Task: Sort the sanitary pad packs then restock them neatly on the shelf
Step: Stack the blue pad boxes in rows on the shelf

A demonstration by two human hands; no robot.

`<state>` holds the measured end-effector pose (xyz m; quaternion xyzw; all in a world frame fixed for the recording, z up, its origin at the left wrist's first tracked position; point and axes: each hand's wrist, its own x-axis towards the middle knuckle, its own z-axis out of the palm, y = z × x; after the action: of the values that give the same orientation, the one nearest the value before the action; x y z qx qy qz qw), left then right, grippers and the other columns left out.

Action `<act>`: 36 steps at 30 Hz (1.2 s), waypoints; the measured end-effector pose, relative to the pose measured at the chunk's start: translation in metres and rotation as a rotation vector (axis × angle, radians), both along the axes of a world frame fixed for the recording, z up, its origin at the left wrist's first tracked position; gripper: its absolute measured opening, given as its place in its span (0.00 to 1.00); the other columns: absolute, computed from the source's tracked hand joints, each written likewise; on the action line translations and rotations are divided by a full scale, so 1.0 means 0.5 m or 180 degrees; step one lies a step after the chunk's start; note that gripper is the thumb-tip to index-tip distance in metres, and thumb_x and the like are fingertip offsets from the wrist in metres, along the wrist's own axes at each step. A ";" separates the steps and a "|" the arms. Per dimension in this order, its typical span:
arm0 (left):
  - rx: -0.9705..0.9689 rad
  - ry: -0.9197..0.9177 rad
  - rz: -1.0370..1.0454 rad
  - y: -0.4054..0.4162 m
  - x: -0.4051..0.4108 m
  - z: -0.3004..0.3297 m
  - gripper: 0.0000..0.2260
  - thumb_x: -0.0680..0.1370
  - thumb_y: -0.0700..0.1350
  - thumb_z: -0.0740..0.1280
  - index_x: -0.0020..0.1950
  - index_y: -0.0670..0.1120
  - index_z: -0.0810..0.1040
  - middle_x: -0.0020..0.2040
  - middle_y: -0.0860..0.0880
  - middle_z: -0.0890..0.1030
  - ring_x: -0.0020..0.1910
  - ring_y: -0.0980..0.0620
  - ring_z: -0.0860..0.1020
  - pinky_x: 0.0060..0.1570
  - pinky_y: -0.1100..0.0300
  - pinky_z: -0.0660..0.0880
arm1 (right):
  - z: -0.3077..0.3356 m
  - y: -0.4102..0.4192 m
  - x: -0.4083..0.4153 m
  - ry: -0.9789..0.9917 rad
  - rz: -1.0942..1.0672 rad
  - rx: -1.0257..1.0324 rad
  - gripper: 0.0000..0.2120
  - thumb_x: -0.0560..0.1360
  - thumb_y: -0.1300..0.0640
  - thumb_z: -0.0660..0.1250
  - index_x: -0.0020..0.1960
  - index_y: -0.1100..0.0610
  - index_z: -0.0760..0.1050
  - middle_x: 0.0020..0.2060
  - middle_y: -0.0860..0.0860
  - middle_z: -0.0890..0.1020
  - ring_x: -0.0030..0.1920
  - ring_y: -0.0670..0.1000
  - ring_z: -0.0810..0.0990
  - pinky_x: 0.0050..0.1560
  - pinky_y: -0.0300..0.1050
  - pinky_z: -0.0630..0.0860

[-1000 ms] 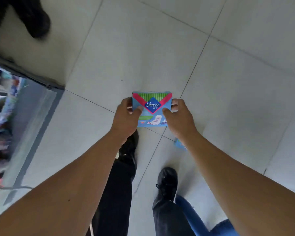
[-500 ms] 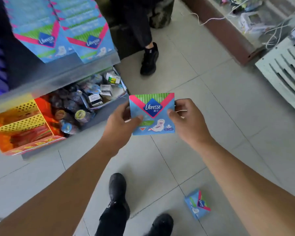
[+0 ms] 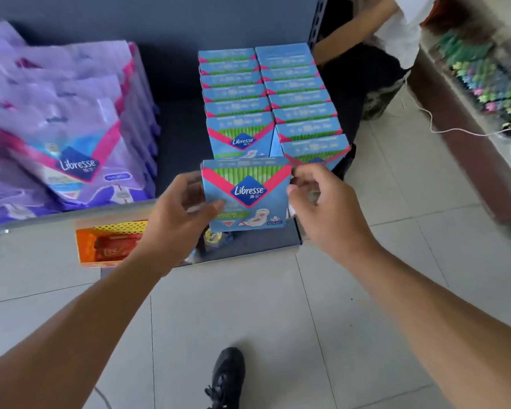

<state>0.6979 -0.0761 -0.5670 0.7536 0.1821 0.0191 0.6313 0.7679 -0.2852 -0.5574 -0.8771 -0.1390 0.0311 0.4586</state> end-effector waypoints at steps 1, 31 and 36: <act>0.0069 -0.0025 0.0076 0.014 0.009 -0.005 0.15 0.76 0.37 0.70 0.59 0.48 0.74 0.50 0.55 0.83 0.51 0.61 0.81 0.45 0.65 0.80 | 0.007 0.014 0.020 -0.0121 0.0028 -0.0059 0.08 0.77 0.60 0.66 0.55 0.58 0.76 0.46 0.48 0.82 0.45 0.44 0.78 0.43 0.27 0.70; 0.1719 0.0079 0.0377 0.031 0.185 -0.108 0.23 0.74 0.49 0.74 0.64 0.46 0.69 0.58 0.51 0.81 0.55 0.52 0.79 0.51 0.58 0.76 | 0.003 0.093 0.192 -0.1249 0.0918 -0.1993 0.24 0.73 0.55 0.57 0.67 0.60 0.72 0.62 0.55 0.76 0.63 0.60 0.72 0.57 0.60 0.74; 0.1674 0.0240 0.0291 0.011 0.192 -0.110 0.36 0.74 0.51 0.73 0.76 0.49 0.58 0.64 0.49 0.78 0.60 0.51 0.78 0.55 0.54 0.76 | 0.000 0.096 0.217 -0.1148 0.1224 -0.2314 0.28 0.77 0.51 0.65 0.74 0.57 0.64 0.72 0.55 0.68 0.71 0.58 0.66 0.69 0.58 0.65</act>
<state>0.7937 -0.0706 -0.6219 0.8829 0.2281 0.0662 0.4051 0.8762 -0.2371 -0.5574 -0.9309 -0.3573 0.0092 0.0750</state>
